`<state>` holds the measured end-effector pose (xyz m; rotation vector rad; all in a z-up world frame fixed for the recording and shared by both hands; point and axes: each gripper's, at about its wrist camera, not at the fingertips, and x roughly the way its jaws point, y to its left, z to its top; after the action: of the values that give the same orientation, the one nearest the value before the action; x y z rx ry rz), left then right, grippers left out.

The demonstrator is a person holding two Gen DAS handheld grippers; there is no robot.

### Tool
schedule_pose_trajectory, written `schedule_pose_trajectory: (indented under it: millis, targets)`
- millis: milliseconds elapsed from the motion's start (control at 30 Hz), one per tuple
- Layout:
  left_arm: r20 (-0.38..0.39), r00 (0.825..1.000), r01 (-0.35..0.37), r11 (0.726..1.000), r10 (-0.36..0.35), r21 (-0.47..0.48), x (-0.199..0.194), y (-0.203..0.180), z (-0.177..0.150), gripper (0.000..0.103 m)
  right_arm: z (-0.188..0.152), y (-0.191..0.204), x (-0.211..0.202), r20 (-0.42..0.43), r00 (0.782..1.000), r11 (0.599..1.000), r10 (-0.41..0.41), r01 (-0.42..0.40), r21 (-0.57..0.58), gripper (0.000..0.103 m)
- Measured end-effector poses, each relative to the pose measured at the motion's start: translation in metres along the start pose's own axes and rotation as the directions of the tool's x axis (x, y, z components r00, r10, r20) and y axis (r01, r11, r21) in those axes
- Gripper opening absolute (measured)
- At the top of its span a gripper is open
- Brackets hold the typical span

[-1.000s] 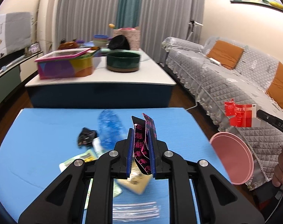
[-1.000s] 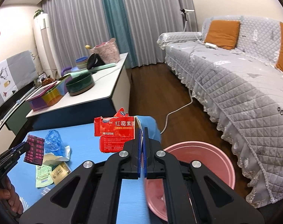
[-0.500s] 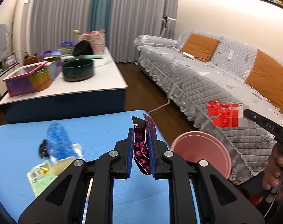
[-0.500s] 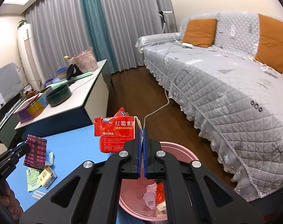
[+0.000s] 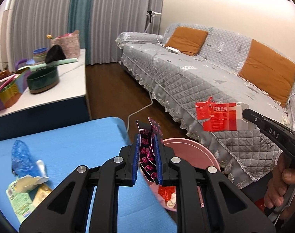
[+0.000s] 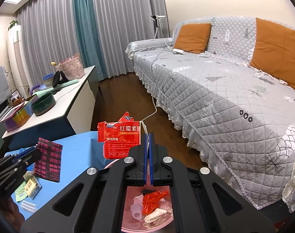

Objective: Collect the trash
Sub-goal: 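Hold both items over the pink bin and open both tools to drop them, then move both tools back over the table toward the remaining trash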

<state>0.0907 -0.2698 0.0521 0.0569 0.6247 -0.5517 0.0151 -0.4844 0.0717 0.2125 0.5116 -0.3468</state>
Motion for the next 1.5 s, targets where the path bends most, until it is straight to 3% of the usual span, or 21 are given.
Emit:
schedule_pose_trajectory:
  millis: [600,700,800,1133,1500]
  targets:
    - [-0.09,0.995,0.042,0.999,-0.039,0.032,0.052,-0.033,-0.011,0.015,-0.001,-0.01,0.02,-0.043,0.999,1.0,-0.007,0.008,0.019,0.003]
    - [-0.113,0.992,0.052,0.998,-0.048,0.037,0.057,-0.036,-0.013,0.023,-0.002,-0.012,0.024,-0.055,0.998,1.0,-0.017,0.018,0.021,0.01]
    - [-0.123,0.991,0.06,0.998,-0.055,0.035,0.059,-0.036,-0.014,0.027,-0.002,-0.015,0.026,-0.06,0.998,0.999,-0.018,0.021,0.041,0.037]
    - [-0.108,0.994,0.03,0.999,-0.027,0.027,0.039,-0.018,-0.017,0.027,-0.001,-0.004,0.021,-0.037,0.999,0.999,0.009,-0.007,0.036,0.04]
    - [-0.054,0.998,-0.031,0.999,0.03,-0.016,-0.013,0.031,-0.017,0.027,-0.005,0.041,0.006,0.0,0.996,0.996,0.085,-0.085,-0.022,0.04]
